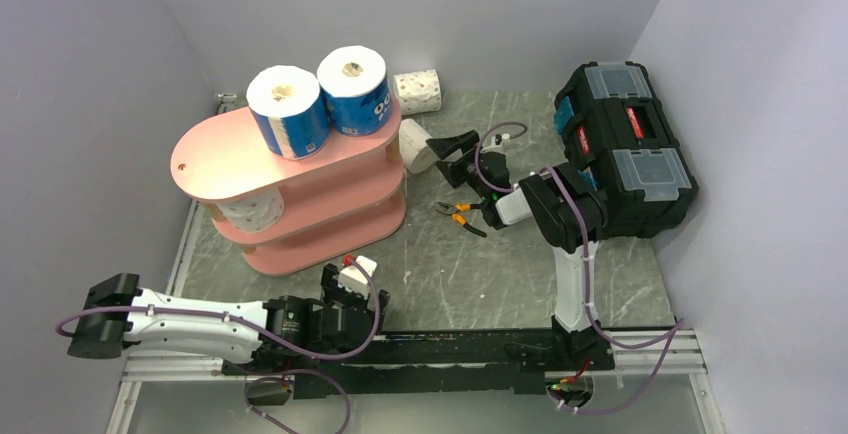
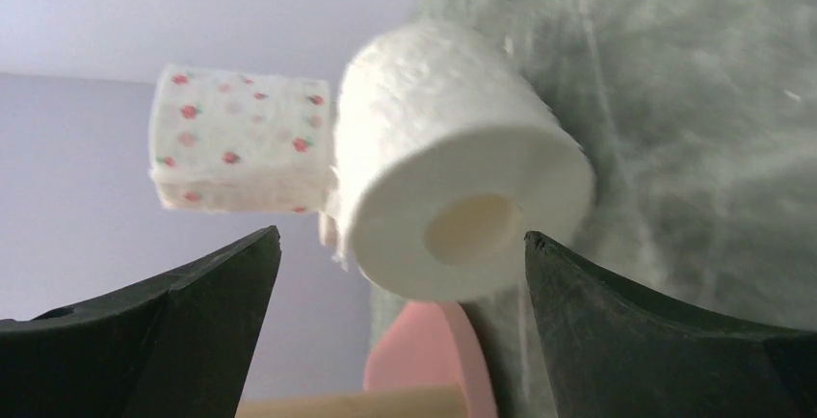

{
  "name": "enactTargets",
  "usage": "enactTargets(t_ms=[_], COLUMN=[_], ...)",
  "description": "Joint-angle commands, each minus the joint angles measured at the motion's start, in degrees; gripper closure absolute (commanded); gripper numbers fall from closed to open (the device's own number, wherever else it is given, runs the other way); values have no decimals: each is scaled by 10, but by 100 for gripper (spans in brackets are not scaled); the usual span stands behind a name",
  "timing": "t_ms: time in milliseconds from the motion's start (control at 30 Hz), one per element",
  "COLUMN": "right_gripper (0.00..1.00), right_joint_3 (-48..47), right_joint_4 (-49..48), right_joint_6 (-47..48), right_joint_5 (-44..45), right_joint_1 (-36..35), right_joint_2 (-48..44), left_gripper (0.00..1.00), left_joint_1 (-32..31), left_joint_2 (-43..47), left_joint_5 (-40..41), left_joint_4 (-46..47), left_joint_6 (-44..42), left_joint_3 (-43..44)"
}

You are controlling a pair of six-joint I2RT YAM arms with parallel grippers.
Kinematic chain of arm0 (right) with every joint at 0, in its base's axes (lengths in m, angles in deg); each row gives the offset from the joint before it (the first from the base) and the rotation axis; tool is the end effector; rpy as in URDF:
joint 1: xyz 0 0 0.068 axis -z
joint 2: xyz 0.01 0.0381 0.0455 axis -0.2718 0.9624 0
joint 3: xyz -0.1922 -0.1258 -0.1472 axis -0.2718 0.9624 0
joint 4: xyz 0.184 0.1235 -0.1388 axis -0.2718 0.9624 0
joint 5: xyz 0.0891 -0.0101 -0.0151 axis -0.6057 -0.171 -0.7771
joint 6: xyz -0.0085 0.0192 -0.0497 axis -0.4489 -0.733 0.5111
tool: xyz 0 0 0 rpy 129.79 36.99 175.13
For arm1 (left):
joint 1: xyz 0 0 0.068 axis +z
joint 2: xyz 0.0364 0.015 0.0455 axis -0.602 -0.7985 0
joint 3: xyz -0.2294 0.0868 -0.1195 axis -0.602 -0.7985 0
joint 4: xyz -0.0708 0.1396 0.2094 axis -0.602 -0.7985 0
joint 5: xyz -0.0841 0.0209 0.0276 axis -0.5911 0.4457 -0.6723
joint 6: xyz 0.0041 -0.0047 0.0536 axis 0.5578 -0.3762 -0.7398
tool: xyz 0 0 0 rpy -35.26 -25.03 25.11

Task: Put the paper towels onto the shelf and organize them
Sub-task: Pick up the paper towel from the center of the board.

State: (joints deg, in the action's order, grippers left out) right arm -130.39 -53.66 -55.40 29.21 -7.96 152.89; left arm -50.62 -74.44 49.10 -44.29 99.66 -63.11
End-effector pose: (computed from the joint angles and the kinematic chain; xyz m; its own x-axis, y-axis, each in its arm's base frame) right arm 0.3626 0.1638 0.1206 -0.5175 0.8242 -0.2301 -0.0031 0.2670 0.9637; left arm 0.0323 -0.1493 0.1737 -0.5002 0.1611 -0.8508 0.4331 0.8973 -0.0848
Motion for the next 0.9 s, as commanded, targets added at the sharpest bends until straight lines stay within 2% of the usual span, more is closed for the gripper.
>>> enactTargets(t_ms=[0,200,533,867], right_gripper=[0,1,0,0], right_joint_3=[-64,-106,-69,-109], right_joint_4=[-89,-75,-71,-42], right_joint_6=[-39,-54,-49,-20], right_joint_5=[-8,-20,-23,-52], right_joint_1=[-2,-2,-7,-12], right_joint_2=[17,51,32,54], left_gripper=[1,1,1,1], left_joint_1=[-4,-4,-5,-5], left_joint_2=[-1,-19,-31,-31], left_joint_5=[20,26,25,23], left_joint_4=[0,-3,-1,-1], left_joint_6=[11,15,12,16], left_joint_3=[11,19,21,20])
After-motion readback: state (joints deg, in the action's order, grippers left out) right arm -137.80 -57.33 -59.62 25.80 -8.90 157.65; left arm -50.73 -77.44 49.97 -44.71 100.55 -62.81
